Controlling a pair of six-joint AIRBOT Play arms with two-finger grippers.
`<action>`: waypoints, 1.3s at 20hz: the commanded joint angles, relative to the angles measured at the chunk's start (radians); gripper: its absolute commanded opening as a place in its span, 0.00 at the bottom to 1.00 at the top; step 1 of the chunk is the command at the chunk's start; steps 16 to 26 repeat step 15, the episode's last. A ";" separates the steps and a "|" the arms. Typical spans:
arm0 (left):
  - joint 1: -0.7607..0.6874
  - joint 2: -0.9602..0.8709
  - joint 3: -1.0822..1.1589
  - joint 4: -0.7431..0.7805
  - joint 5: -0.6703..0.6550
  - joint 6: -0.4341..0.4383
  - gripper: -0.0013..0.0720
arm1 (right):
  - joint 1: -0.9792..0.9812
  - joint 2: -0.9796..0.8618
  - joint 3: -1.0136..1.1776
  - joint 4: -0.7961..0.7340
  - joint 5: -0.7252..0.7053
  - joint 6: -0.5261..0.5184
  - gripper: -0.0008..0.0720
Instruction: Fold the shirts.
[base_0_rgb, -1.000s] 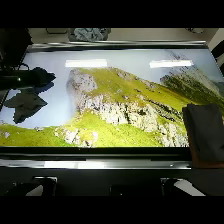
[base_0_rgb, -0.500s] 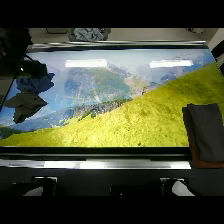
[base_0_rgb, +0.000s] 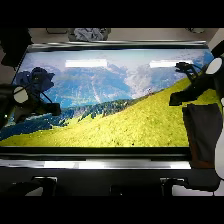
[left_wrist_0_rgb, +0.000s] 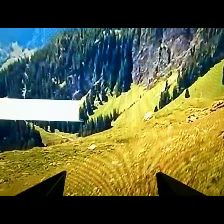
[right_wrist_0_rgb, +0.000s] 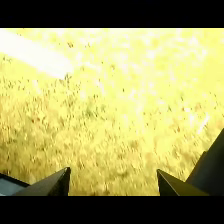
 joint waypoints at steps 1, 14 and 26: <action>-0.001 0.025 -0.060 -0.009 0.023 -0.006 0.90 | 0.041 -0.025 0.001 -0.018 0.045 0.000 0.87; -0.001 0.023 -0.060 -0.009 0.023 -0.006 0.90 | 0.041 -0.025 0.001 -0.028 0.045 0.000 0.87; -0.001 0.023 -0.060 -0.009 0.023 -0.006 0.90 | 0.041 -0.025 0.001 -0.028 0.045 0.000 0.87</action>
